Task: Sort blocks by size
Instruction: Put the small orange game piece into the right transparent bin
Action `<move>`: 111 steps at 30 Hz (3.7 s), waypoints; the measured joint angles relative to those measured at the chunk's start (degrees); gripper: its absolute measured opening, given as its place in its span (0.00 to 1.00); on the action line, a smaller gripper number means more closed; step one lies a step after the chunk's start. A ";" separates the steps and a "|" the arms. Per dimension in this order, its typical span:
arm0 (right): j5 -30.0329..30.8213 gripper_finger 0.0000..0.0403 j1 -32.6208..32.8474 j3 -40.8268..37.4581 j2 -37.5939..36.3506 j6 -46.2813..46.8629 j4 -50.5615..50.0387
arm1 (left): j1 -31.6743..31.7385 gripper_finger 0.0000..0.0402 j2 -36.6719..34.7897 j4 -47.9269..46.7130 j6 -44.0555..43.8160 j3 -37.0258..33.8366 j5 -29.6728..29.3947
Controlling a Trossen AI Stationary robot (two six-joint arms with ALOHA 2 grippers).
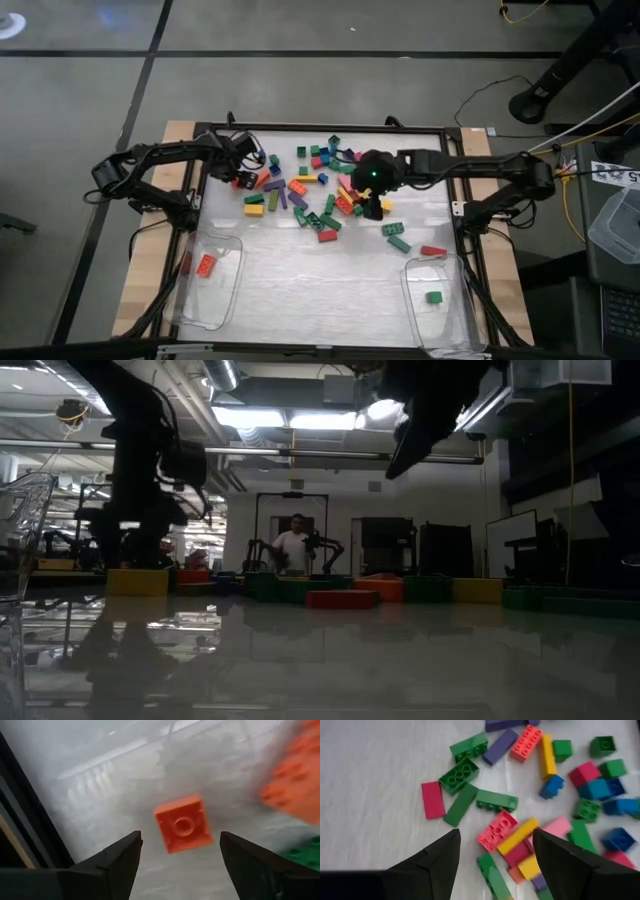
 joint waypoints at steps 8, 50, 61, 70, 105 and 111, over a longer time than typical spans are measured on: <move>-4.06 0.62 0.00 -5.85 -0.14 0.10 7.68 | 0.00 0.63 0.00 6.08 -0.60 -3.93 0.13; -1.20 0.62 0.07 -6.48 -6.83 0.34 3.09 | 0.00 0.31 -3.75 7.57 4.16 1.65 14.61; 3.92 0.62 0.07 -23.09 -18.01 4.69 18.92 | -4.94 0.32 -10.92 18.99 -0.54 3.30 30.42; 4.52 0.62 0.00 -39.44 -15.41 4.46 76.25 | -17.58 0.33 -9.06 50.63 -11.42 3.26 30.83; 6.44 0.62 6.14 -25.69 -0.45 -15.42 81.06 | -29.42 0.34 -0.15 78.19 -21.30 3.21 20.63; 6.72 0.62 6.12 -25.65 -0.45 -15.56 80.19 | -29.42 0.34 -0.15 77.76 -21.33 3.21 20.76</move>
